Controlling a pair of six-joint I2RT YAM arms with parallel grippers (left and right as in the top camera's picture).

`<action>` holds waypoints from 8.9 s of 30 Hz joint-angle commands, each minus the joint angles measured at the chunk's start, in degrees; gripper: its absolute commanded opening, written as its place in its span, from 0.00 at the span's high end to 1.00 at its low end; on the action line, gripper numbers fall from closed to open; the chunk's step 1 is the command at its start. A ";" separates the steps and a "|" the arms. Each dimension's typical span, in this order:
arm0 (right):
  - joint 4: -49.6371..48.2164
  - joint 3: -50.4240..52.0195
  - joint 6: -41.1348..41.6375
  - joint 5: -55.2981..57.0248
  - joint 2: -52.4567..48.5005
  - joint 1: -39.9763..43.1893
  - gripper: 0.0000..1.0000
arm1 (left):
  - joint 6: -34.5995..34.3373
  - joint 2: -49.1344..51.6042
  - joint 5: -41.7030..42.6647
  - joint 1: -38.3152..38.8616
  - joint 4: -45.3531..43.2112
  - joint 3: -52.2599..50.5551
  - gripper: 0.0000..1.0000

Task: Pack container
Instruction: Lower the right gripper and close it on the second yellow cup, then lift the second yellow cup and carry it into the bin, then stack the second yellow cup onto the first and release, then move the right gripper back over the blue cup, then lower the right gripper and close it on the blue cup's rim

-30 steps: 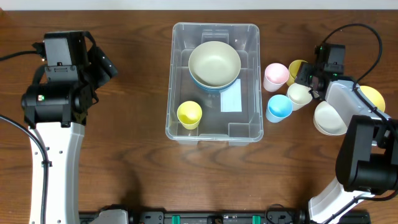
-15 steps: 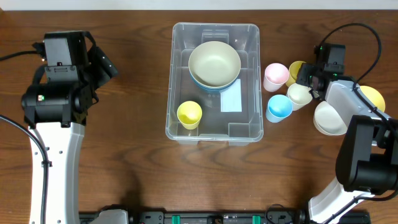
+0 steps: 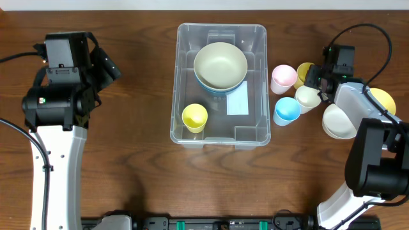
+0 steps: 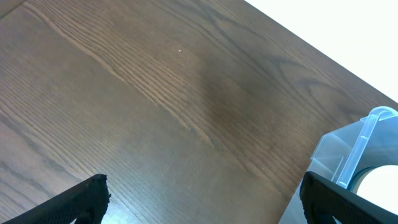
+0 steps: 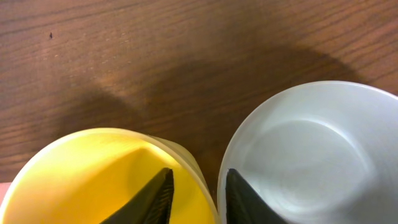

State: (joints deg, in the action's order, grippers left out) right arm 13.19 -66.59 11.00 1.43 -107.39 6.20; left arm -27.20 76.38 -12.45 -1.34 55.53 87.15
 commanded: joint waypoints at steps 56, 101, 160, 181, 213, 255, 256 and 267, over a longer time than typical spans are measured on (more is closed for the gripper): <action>14.14 -2.10 -0.09 -9.16 36.63 -20.63 0.99 | -0.11 0.28 -0.90 -0.20 0.13 0.68 0.02; 11.67 -2.08 0.72 -1.44 16.70 -48.26 0.99 | -0.09 0.28 -0.90 -0.20 0.13 0.68 0.02; 50.56 -1.14 6.43 5.49 30.34 -12.79 0.51 | -0.11 0.28 -0.90 -0.20 0.13 0.68 0.02; 42.60 -0.68 9.57 3.37 17.73 -12.48 0.62 | -0.09 0.28 -0.90 -0.20 0.13 0.68 0.02; 34.23 4.13 10.21 2.62 13.07 -12.46 0.65 | -0.09 0.28 -0.90 -0.20 0.11 0.68 0.02; 43.19 4.76 8.02 2.62 24.52 -12.59 0.99 | -0.11 0.28 -0.90 -0.20 0.13 0.68 0.02; 43.69 4.76 8.02 2.62 25.86 -12.59 0.99 | -0.11 0.28 -0.90 -0.20 0.13 0.68 0.02; 50.99 4.76 8.02 2.62 40.48 -12.59 0.99 | -0.09 0.28 -0.90 -0.20 0.13 0.68 0.02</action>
State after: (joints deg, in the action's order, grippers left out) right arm 63.64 -62.04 19.90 3.51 -69.54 -6.66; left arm -27.20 76.40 -12.45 -1.34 55.53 87.15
